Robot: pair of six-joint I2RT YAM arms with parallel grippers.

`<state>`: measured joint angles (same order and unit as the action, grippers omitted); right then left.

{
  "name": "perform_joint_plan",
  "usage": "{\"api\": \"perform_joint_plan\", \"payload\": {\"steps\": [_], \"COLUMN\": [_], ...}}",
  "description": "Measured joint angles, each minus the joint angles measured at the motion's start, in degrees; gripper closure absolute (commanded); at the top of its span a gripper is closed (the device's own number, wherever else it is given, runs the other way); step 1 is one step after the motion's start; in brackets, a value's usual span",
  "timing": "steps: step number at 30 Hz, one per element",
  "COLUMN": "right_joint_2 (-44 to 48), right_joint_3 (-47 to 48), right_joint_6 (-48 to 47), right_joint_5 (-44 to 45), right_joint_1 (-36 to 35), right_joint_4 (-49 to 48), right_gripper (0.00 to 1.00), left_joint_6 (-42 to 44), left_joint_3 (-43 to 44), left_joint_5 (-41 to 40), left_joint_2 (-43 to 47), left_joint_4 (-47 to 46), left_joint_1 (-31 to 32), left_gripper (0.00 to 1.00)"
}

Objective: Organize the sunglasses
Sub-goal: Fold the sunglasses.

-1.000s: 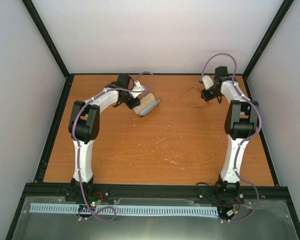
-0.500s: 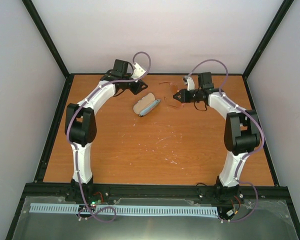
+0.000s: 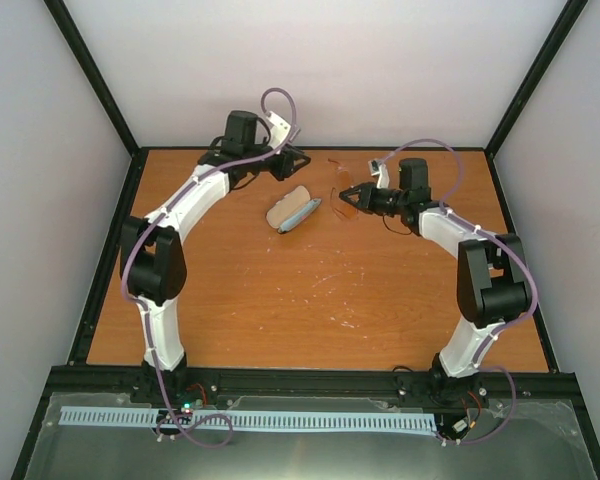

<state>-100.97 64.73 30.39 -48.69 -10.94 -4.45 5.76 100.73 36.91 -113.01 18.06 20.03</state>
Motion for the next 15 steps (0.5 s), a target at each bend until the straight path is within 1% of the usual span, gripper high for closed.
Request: {"api": "perform_joint_plan", "payload": {"steps": [6,10,15], "right_joint_2": [-0.17,-0.66,-1.31], "right_joint_3": [0.02,-0.11,-0.37], "right_joint_6": [2.71,4.68,7.19], "right_joint_5": [-0.31,0.02,0.02], "right_joint_1": [-4.39,-6.01,-6.43], "right_joint_4": [-3.58,-5.92,-9.51], "right_gripper": [0.97,0.97,0.97], "left_joint_6": [-1.51,-2.49,-3.63], "left_joint_3": [-2.21,-3.91,-6.54], "left_joint_5": [0.20,0.48,0.90], "left_joint_2": [0.85,1.25,3.17], "left_joint_4": [-2.16,-3.17,-4.90], "left_joint_1": [3.56,4.20,4.35], "left_gripper": [0.72,0.73,0.75]}}
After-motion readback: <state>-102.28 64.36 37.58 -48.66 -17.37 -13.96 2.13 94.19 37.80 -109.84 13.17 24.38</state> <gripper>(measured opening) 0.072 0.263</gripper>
